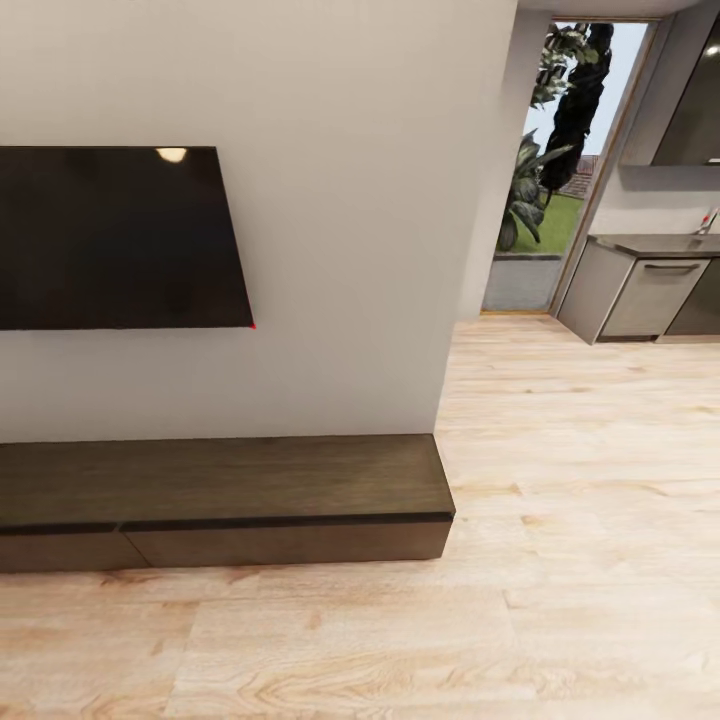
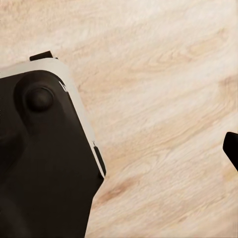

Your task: Place each of the two pumpkins and all three candles from the living room inside a cabinet in the living room (use any cabinet), then make sure every cabinet is closed, and position the cauldron so it is next to a table in the living room.

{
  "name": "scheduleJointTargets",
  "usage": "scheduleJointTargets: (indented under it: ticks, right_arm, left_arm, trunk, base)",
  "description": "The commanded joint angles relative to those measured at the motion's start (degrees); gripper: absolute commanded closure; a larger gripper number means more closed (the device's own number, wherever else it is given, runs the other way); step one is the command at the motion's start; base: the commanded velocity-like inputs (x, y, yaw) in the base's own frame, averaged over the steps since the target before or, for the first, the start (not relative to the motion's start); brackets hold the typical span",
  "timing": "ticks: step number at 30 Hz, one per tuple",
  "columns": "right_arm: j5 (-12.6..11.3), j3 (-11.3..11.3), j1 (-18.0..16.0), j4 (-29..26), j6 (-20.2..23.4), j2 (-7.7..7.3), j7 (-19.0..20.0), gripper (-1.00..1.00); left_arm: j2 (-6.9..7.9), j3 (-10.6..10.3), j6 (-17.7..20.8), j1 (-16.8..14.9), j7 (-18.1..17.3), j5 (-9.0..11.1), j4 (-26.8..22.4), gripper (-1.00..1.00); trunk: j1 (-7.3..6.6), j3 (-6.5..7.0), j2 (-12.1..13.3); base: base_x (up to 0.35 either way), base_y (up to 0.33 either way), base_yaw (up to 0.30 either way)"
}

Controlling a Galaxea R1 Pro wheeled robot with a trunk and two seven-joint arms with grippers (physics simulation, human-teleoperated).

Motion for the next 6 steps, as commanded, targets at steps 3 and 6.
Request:
scheduleJointTargets:
  ticks: [3,6]
  right_arm:
    - [0.07,0.04,0.00,0.03,0.00,0.08,0.00,-1.00]
    - [-0.06,0.06,0.00,0.02,0.00,0.19,0.00,-1.00]
  left_arm:
    - [0.20,-0.07,-0.01,0.00,-0.01,-0.14,0.00,-1.00]
    - [0.18,-0.05,0.01,0.00,-0.01,-0.22,0.01,-1.00]
  trunk:
    - [0.00,0.00,0.00]
    - [0.00,0.00,0.00]
  base:
    - [0.000,0.000,0.000]
    - [0.000,0.000,0.000]
